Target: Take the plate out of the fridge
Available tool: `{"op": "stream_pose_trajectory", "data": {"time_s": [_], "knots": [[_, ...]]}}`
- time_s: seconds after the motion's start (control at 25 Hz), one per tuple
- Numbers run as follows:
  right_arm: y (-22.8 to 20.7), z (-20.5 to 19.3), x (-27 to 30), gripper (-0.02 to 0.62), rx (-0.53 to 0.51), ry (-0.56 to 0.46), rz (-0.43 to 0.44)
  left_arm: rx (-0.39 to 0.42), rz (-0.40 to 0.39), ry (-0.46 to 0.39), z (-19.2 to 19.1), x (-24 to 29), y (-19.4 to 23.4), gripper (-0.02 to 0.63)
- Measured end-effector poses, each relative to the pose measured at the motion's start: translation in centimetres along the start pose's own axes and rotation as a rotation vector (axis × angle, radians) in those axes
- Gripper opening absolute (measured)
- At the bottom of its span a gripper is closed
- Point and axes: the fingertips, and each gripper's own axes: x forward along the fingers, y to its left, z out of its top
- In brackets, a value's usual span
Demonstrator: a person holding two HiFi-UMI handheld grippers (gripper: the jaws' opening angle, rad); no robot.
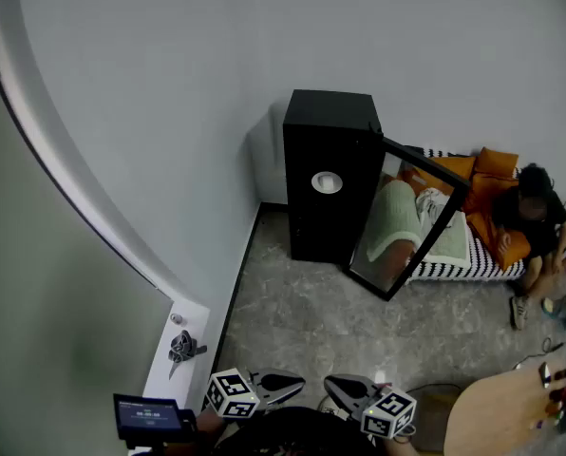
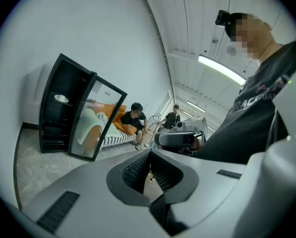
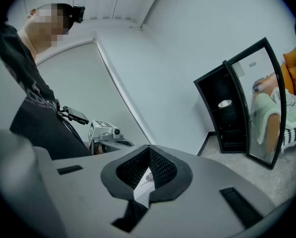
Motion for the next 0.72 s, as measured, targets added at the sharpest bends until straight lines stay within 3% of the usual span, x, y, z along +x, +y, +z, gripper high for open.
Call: {"op": "stream_pose_trajectory", "data": {"time_s": [0.72], "knots": [[0.19,0.69,-0.40,0.005,0.036,-0.015,0.013,0.002,0.001,-0.001,0.26,0.18,-0.11,0.005]]}}
